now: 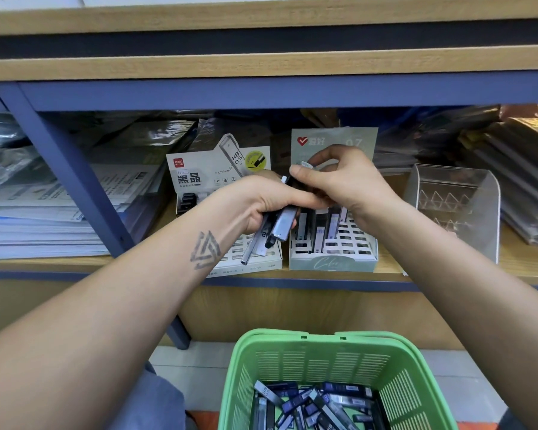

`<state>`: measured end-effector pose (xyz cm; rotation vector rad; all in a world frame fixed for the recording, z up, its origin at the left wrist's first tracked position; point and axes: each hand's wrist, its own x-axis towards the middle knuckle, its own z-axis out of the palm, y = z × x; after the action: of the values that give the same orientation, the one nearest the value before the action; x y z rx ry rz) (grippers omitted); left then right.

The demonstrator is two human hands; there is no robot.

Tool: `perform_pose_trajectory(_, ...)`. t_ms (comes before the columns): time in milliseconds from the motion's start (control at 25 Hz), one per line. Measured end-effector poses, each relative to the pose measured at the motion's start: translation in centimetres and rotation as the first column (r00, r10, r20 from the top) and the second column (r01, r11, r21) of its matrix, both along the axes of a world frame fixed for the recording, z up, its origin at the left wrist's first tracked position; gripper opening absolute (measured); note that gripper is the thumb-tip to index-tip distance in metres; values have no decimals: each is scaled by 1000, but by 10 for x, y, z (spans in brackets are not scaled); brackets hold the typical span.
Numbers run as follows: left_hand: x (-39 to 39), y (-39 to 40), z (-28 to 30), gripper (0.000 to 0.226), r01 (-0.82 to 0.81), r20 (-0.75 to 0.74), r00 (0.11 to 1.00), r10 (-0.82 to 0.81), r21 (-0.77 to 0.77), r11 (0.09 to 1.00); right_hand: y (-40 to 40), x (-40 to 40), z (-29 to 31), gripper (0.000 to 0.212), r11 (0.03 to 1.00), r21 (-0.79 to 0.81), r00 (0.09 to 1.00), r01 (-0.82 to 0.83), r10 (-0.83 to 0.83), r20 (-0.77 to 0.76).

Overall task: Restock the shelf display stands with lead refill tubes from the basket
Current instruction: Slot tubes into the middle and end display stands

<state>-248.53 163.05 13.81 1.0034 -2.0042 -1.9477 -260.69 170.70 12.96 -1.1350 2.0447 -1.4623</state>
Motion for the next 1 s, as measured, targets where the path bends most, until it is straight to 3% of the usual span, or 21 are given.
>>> perform_pose_trajectory(80,-2,3,0,17,4,-24,1000,-4,28,1000,0,-1,1,34,999,7,998,43,-43,37)
perform_pose_trajectory(240,0,-11,-5,18,90,-17,996,-89,241,966,4,-2,6,26,999,-52,957,15,1,289)
perform_pose_trajectory(440,7,-29,-5,25,24,-59,998,-6,312,950,11,-17,7,23,981,-194,890,-22,107,444)
perform_pose_trajectory(560,15,-32,-6,35,70,-46,997,-59,329,942,12,-18,3,24,968,-218,893,-123,204,402)
perform_pose_trajectory(720,20,-35,-6,22,90,-49,996,-78,338,937,11,-16,-1,26,957,-215,916,-195,256,309)
perform_pose_trajectory(840,22,-34,-3,13,115,-68,993,-98,338,934,12,-16,-1,25,950,-226,909,-217,281,308)
perform_pose_trajectory(1000,23,-31,-1,22,178,-148,981,-130,392,903,13,-18,-2,24,929,-278,864,-244,339,372)
